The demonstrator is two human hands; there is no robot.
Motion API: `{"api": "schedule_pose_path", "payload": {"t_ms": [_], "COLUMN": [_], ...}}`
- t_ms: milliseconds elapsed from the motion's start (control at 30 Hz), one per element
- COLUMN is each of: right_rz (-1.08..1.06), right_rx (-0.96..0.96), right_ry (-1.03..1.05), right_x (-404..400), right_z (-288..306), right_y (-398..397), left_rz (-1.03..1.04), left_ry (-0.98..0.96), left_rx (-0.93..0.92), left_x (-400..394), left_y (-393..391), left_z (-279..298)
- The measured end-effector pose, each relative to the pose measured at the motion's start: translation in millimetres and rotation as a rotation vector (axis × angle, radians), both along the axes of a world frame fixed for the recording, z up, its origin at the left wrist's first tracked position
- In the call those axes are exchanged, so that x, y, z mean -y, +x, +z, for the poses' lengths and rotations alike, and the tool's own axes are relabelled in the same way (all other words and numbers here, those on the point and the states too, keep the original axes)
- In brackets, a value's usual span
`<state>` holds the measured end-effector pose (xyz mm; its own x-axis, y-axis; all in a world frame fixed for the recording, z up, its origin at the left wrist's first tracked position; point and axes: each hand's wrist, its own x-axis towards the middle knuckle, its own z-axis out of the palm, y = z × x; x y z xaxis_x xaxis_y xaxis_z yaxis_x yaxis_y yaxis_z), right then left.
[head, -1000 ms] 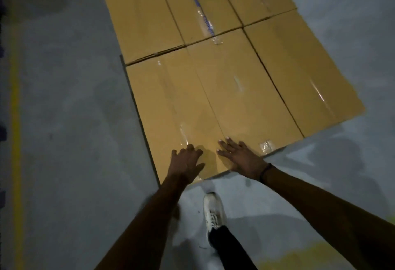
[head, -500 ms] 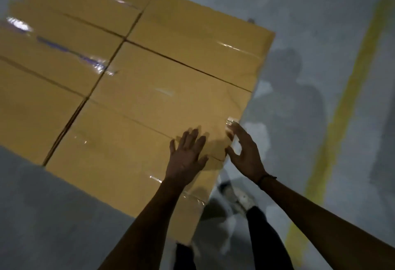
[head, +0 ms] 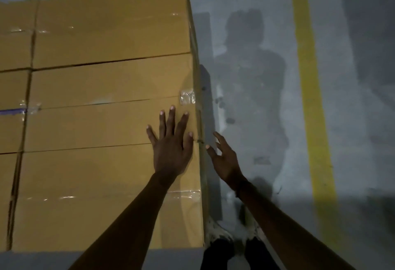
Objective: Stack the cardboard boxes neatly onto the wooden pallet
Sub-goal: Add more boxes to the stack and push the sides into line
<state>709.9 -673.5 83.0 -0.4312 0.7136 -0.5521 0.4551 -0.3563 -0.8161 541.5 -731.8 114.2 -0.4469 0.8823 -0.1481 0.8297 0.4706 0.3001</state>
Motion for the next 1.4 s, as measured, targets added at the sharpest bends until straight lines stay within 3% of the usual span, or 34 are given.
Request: {"api": "schedule_pose_path", "payload": {"t_ms": [167, 333, 533, 667, 833, 967, 1167, 1333, 1400], "right_rz": [0.034, -0.138, -0.123, -0.248, -0.153, -0.269, -0.135, -0.517, -0.448], "right_rx": [-0.065, -0.153, -0.233, -0.287, -0.251, -0.261, -0.258, -0.230, -0.199], "right_ry": [-0.095, -0.248, -0.449, -0.459, -0.509, -0.534, -0.542, -0.536, -0.550], "right_x": [15.1, 8.3, 19.9, 5.3, 5.1, -4.4, 7.4, -3.9, 1.8], "right_z": [-10.4, -43.1, -76.5, -72.7, -85.6, -95.6, -121.2, -144.4, -154.4], "right_y": [1.2, -22.6, -55.4, -53.2, -64.4, -56.8, -69.2, -52.2, -59.9], "left_rz": [0.019, 0.010, 0.004, 0.009, 0.010, 0.010, 0.008, 0.009, 0.006], "left_ry": [0.007, 0.034, 0.038, 0.056, 0.048, 0.051, 0.043, 0.046, 0.051], "left_rx": [0.008, -0.015, -0.024, -0.027, -0.042, -0.046, -0.029, -0.038, -0.051], "left_x": [1.8, 1.4, 1.4, 1.1, -1.3, -0.9, -3.6, -3.2, -3.0], "left_y": [3.0, 1.7, -1.0, 1.3, 1.8, 3.3, 4.8, 3.4, 2.5], "left_z": [-1.2, -9.8, -14.9, -13.8, -13.4, -12.1, -10.9, -12.6, -15.3]}}
